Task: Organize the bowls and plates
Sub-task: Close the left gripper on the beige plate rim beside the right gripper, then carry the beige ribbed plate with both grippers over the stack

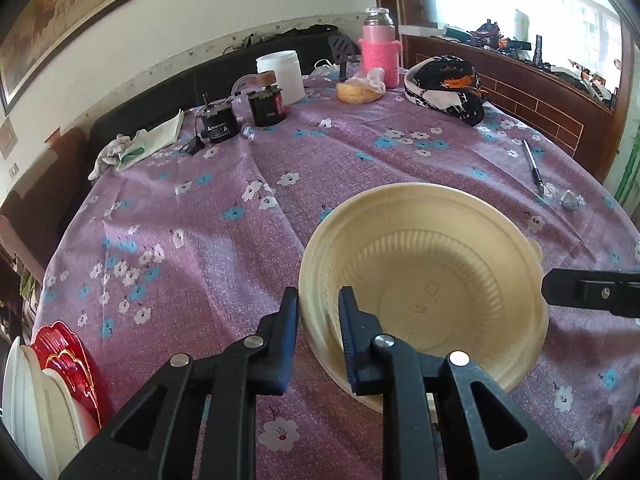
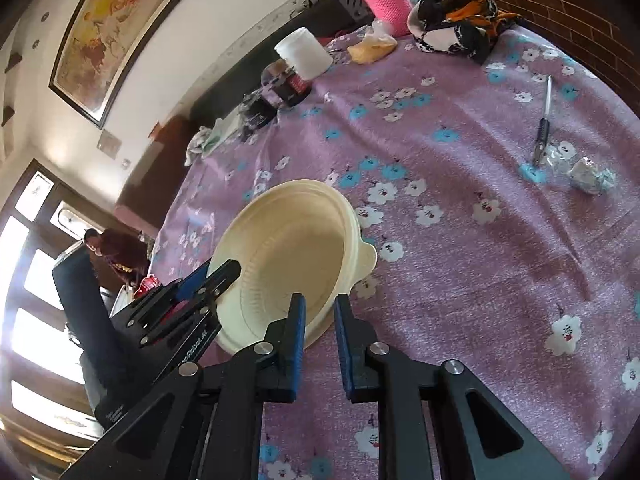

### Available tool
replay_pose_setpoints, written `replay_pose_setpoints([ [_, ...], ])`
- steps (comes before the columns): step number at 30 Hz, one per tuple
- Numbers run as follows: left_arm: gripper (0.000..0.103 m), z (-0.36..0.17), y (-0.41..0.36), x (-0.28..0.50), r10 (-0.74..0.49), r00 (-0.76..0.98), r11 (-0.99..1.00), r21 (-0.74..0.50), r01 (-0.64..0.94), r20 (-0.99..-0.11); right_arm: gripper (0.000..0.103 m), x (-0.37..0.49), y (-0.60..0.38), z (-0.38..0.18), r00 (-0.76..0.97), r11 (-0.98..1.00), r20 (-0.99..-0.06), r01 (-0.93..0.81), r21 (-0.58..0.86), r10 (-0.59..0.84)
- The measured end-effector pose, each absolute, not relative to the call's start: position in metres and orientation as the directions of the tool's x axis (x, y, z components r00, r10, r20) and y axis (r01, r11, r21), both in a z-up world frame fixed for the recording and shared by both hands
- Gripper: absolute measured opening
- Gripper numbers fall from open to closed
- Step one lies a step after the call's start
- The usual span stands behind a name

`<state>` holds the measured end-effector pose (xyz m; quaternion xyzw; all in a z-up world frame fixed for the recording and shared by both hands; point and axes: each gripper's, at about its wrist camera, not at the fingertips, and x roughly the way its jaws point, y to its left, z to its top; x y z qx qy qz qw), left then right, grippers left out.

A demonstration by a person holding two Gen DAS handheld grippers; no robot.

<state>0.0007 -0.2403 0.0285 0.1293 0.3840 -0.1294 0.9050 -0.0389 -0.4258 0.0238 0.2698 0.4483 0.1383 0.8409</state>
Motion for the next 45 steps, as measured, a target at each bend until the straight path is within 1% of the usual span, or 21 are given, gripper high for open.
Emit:
replay_pose_setpoints([
  [21,0.019,0.028,-0.244,-0.003,-0.135,0.675,0.928,0.145,0.342,-0.726,0.017,-0.039,-0.431,0.026,0.57,0.838,-0.706,0.053,0.543,0.421],
  [32,0.019,0.028,-0.244,-0.003,-0.135,0.673,0.929,0.144,0.341,-0.727,0.017,-0.04,-0.438,0.018,0.554,0.805,-0.699,0.085,0.588,0.452],
  [37,0.019,0.027,-0.244,-0.003,-0.139,0.671,0.929,0.139,0.343,-0.728,0.017,-0.037,-0.438,0.012,0.563,0.784,-0.681,0.091,0.614,0.468],
  [45,0.019,0.036,-0.238,-0.015,-0.149,0.693,0.932,0.135,0.337,-0.705,0.016,-0.044,-0.432,0.022,0.604,0.811,-0.666,0.054,0.582,0.438],
])
